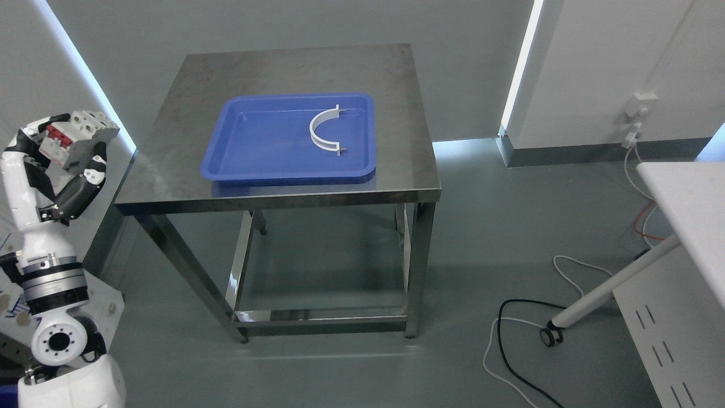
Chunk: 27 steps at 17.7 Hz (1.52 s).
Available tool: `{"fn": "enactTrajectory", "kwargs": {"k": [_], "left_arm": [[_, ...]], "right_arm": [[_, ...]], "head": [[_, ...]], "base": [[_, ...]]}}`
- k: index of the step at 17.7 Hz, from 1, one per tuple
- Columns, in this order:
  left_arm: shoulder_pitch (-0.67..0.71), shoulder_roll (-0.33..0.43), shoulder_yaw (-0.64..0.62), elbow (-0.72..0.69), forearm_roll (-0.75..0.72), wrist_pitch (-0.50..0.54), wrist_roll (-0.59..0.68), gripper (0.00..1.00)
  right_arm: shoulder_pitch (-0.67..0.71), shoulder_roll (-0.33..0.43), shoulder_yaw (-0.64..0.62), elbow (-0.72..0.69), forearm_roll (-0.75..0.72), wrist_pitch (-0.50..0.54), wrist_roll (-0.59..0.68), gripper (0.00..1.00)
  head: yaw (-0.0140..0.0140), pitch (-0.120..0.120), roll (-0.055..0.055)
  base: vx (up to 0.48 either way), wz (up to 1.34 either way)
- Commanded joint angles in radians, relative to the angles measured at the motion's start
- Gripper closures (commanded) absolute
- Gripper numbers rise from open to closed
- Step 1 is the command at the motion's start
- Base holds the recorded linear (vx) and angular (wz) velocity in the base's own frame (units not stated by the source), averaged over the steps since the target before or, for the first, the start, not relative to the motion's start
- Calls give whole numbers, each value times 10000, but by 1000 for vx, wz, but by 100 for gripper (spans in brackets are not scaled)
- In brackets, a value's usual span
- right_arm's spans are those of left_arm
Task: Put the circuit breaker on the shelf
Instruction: 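Carry the breaker in the left hand while turning toward the bin shelf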
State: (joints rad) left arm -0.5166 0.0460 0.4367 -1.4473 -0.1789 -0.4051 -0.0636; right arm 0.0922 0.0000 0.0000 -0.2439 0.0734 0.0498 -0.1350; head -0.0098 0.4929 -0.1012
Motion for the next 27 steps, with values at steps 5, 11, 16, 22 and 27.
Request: {"fn": "enactTrajectory", "kwargs": {"k": [5,11,16,22,27], "left_arm": [[181,-286,342,-115,193,-14,-790,90],[181,-286,542,-191,193,-14,-836,90],[181,-286,-637,-835,209,-30,-821,90],[-415,-286,-655,-744,132,918,-1724,90],[-1840,2877,-1128,35,-311,2422,-2476,90]], "right_arm": [[-2,-175,199,-15,2,299,0,0],[-2,-175,199,0,2,299,-15,0],[-2,-175,199,0,2,299,-15,0],[-2,-175,199,0,2,299,0,0],[-2,-175,199,0,2,299,0,0]], "head": [[0,0,0],[0,0,0],[0,0,0],[0,0,0],[0,-1,0]], "base": [[-461,336],[-412,1016],[-227,1588],[40,1057],[146,313]]}}
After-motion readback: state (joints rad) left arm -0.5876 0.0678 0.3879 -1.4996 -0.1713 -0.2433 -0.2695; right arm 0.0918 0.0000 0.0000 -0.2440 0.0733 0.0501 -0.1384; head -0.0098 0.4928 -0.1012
